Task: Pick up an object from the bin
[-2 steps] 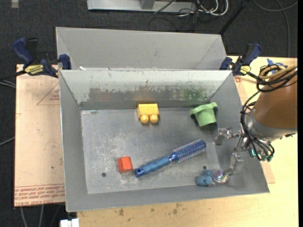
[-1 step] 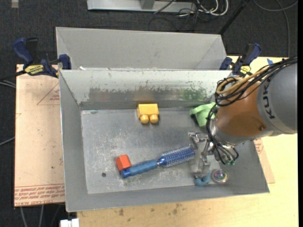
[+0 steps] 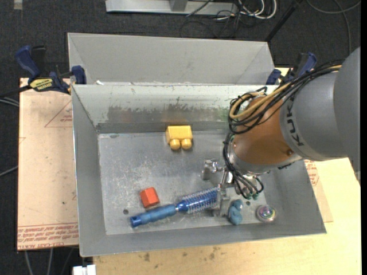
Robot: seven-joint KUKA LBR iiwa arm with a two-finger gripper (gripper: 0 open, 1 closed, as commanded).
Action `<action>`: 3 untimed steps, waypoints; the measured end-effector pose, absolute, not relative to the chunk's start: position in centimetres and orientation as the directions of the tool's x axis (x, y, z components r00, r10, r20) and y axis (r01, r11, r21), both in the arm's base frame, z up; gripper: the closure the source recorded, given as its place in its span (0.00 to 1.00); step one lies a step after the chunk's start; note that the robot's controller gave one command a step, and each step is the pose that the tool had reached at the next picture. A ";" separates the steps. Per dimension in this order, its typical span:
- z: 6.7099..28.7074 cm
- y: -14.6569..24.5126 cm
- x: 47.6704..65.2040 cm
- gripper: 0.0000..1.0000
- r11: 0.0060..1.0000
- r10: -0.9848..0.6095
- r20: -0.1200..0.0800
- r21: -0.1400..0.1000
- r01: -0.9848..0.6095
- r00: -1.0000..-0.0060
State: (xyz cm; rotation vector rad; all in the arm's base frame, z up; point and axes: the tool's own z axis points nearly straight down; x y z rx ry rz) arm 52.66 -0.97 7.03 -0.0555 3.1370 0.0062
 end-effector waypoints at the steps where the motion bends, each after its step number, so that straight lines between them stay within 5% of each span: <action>1: 7.0 -1.4 52.5 1.00 1.000 -0.030 -0.001 0.001 -0.030 -1.000; 2: 20.2 -1.5 52.7 1.00 0.999 -0.032 -0.010 0.000 -0.032 -0.999; 3: 19.2 -1.1 56.9 1.00 0.999 0.052 -0.003 0.001 0.052 -0.999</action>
Offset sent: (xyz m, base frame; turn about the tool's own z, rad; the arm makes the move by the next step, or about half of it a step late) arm 0.0000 0.0000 0.0000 0.0000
